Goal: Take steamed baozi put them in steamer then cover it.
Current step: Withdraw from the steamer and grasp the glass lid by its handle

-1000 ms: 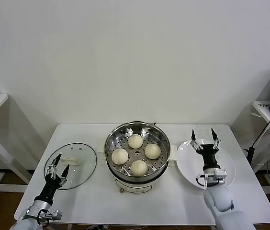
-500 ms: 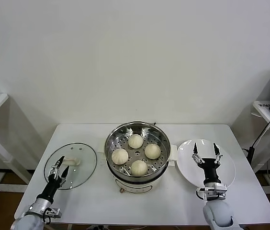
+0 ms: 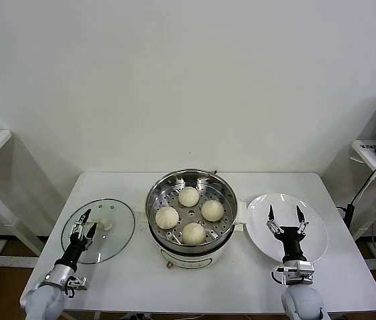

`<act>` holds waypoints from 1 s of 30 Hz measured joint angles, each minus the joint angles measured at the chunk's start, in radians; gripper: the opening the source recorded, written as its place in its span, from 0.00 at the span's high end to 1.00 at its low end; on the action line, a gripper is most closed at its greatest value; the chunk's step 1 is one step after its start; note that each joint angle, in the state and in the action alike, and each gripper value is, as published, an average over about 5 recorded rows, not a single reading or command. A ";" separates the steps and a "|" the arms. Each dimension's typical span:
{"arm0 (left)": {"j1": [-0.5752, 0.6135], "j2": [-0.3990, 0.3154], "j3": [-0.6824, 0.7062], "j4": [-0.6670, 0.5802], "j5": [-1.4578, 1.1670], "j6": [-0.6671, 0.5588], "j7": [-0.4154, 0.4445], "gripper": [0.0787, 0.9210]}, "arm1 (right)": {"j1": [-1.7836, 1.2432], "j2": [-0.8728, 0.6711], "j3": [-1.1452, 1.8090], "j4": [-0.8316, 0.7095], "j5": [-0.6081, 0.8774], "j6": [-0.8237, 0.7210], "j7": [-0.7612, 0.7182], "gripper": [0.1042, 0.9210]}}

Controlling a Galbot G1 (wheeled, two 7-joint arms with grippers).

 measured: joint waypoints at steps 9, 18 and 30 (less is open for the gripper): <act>-0.040 -0.011 0.016 0.036 0.008 0.005 -0.005 0.12 | -0.007 0.010 0.004 -0.009 -0.013 0.007 -0.004 0.12; -0.068 -0.019 0.023 0.064 0.013 0.016 -0.009 0.12 | -0.006 0.018 0.007 -0.016 -0.026 0.013 -0.006 0.12; -0.093 -0.025 0.029 0.109 0.018 0.022 0.003 0.39 | -0.006 0.019 0.008 -0.014 -0.033 0.017 -0.006 0.12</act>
